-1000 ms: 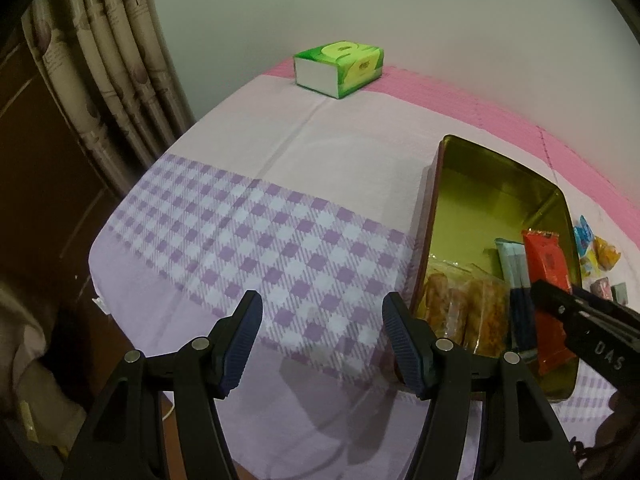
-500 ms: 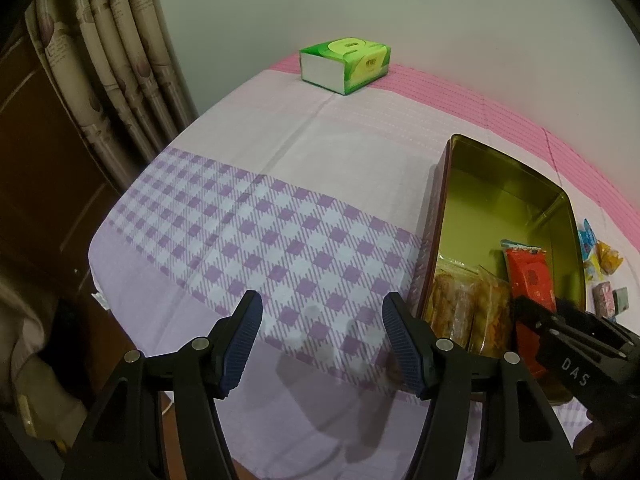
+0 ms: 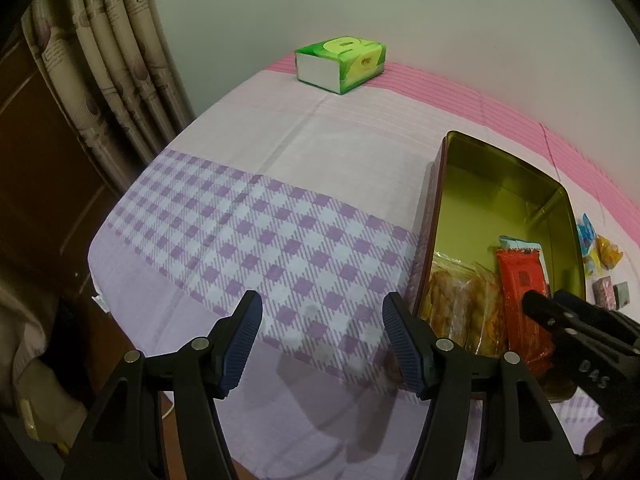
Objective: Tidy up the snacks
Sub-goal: 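Move the held red bar over the gold tray and open the right gripper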
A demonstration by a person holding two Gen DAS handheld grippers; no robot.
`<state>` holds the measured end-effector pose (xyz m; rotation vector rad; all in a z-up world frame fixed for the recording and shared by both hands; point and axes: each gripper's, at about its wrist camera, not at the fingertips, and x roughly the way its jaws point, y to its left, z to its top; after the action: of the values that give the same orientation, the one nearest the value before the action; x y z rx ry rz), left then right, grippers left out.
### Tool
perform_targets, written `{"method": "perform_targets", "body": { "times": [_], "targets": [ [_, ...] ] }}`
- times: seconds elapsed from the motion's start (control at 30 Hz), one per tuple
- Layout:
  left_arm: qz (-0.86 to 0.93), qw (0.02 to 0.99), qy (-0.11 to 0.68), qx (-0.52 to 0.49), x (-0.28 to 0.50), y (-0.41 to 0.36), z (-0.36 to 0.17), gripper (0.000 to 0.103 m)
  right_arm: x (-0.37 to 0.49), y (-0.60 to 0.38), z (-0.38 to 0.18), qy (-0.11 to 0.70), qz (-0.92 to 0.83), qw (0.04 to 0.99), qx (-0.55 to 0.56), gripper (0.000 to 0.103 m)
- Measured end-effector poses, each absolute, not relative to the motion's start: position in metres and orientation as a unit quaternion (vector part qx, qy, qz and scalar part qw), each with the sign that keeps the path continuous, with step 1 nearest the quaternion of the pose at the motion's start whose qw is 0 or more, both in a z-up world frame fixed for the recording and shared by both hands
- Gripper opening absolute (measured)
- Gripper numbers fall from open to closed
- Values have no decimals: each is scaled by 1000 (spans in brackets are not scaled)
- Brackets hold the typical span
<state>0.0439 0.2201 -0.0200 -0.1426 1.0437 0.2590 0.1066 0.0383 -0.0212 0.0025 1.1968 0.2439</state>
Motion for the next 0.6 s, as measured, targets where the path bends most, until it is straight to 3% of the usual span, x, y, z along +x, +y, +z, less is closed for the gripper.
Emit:
{"method": "perform_targets", "body": {
  "times": [0.3, 0.6],
  "targets": [
    [123, 857, 497, -63, 44, 219, -20, 64, 96, 3, 8, 531, 108, 840, 7, 45],
    [122, 857, 497, -57, 43, 218, -20, 64, 102, -101, 5, 546, 12, 836, 47, 46]
  ]
}}
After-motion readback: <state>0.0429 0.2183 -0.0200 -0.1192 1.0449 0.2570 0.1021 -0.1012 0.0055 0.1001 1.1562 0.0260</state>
